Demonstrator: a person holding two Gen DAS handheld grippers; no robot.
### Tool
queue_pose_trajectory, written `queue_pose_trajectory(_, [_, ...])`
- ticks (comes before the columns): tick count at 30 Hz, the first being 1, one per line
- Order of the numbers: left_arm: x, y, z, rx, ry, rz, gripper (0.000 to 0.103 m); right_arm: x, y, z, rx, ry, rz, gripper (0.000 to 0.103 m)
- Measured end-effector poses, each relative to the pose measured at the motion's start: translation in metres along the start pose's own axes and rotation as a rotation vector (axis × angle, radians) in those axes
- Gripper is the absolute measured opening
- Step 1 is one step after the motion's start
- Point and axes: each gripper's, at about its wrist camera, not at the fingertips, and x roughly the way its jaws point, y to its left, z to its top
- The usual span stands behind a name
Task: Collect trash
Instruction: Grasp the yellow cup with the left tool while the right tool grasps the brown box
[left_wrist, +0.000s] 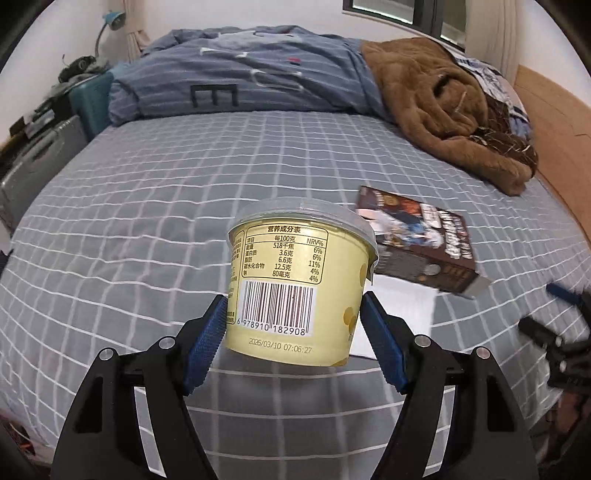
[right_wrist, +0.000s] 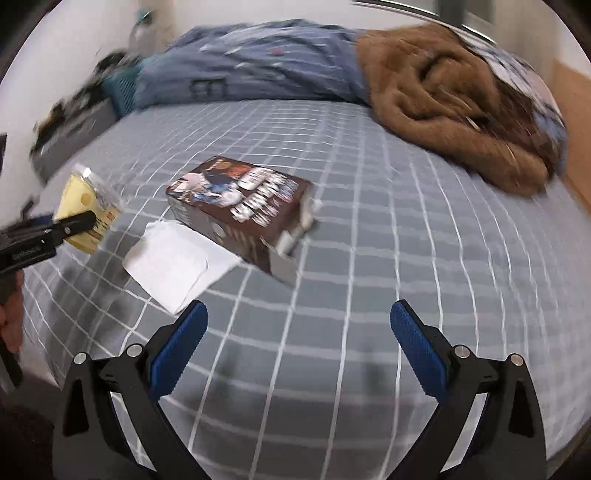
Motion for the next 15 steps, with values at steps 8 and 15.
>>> queue_pose_trajectory(8, [0.005, 0.035, 0.005, -0.052, 0.016, 0.026, 0.071, 0.034, 0.038, 0.072, -0.329, 0.079, 0.115, 0.095])
queue_pose_trajectory(15, [0.004, 0.048, 0.012, -0.055, 0.019, 0.038, 0.071, 0.076, 0.060, 0.109, -0.518, 0.193, 0.155, 0.095])
